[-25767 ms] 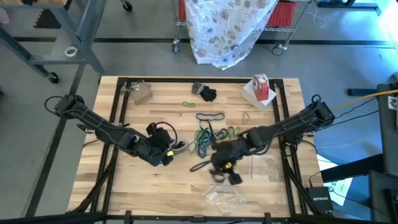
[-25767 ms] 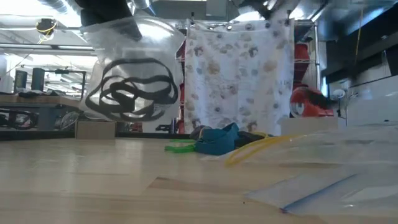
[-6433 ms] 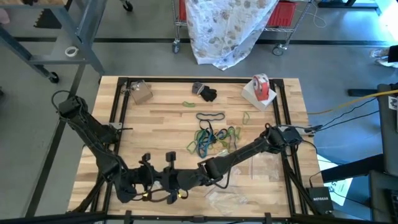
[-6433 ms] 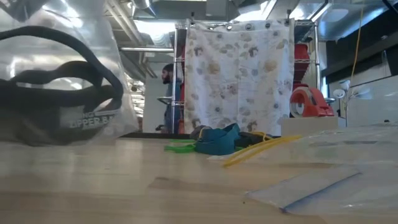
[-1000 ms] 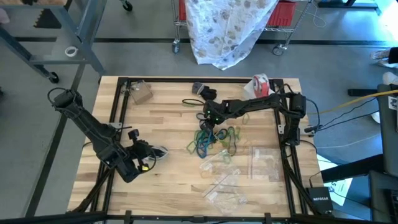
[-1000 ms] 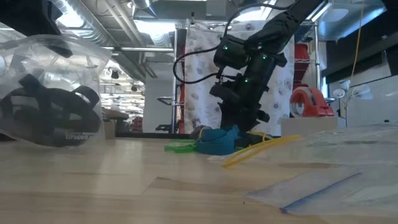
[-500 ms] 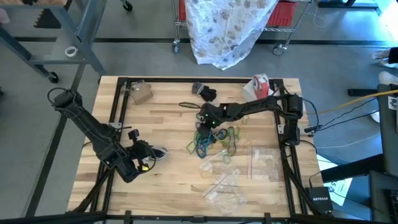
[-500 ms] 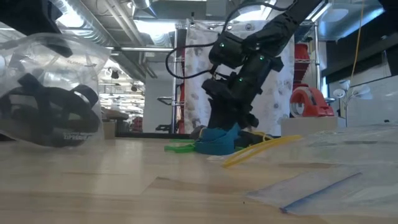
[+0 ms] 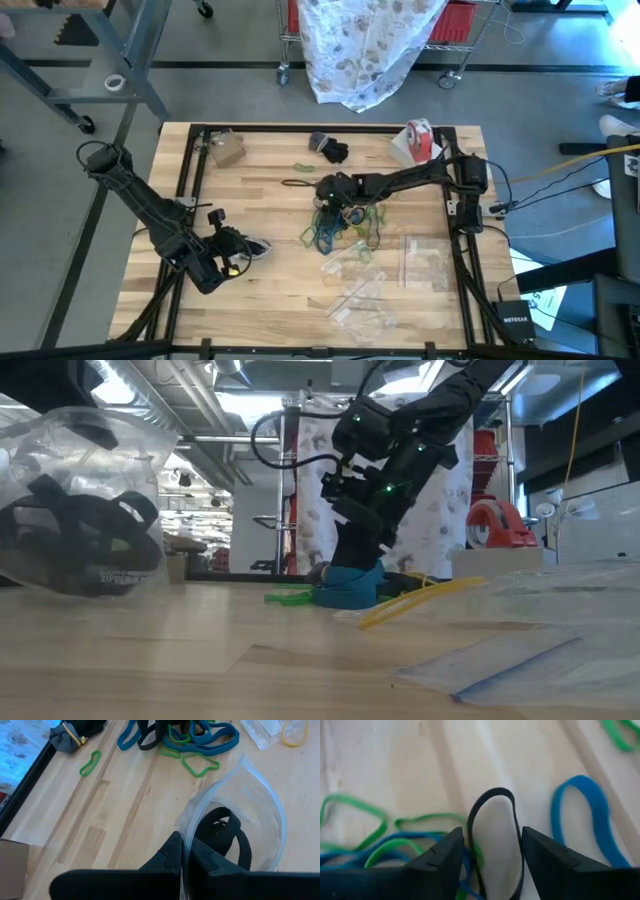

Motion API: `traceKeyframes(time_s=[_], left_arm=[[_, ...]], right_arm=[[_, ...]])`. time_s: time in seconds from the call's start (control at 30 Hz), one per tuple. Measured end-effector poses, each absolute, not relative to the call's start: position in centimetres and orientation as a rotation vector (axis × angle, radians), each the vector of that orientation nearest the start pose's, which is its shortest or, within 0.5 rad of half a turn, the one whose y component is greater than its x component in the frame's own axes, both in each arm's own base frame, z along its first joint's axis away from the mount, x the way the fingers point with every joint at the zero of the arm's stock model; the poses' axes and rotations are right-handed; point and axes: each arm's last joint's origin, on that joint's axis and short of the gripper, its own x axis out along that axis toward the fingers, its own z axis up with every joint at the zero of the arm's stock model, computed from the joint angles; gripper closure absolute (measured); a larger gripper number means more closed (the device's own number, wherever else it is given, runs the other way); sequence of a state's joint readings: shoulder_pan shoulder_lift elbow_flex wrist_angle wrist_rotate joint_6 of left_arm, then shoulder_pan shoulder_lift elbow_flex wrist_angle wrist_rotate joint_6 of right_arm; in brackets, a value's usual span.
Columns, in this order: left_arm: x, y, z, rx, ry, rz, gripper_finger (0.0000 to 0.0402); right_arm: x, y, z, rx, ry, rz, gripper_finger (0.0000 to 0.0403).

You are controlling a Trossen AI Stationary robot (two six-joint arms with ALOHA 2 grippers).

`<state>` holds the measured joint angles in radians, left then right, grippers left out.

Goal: Sort rubber bands
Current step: Put the black rubber band into the transparent zip bag

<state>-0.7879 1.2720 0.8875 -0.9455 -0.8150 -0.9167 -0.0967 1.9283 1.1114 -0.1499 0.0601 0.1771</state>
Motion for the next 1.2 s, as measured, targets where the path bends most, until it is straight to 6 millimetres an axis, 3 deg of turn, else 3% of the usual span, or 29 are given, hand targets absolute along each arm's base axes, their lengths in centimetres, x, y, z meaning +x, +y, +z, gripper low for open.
traceKeyframes(time_s=[0.57, 0.83, 1.2], left_arm=[[16.5, -13.6, 23.4, 0.102, 0.786, 0.412, 0.0401], [16.5, -13.6, 23.4, 0.102, 0.786, 0.413, 0.0401], [16.5, -13.6, 23.4, 0.103, 0.787, 0.413, 0.0401]], right_arm=[[37.6, -3.7, 13.2, 0.077, 0.973, -0.198, 0.0207], [38.0, -3.7, 11.4, 0.084, 1.007, -0.19, 0.021], [38.8, -3.8, 13.2, 0.128, 0.981, -0.201, 0.0308]])
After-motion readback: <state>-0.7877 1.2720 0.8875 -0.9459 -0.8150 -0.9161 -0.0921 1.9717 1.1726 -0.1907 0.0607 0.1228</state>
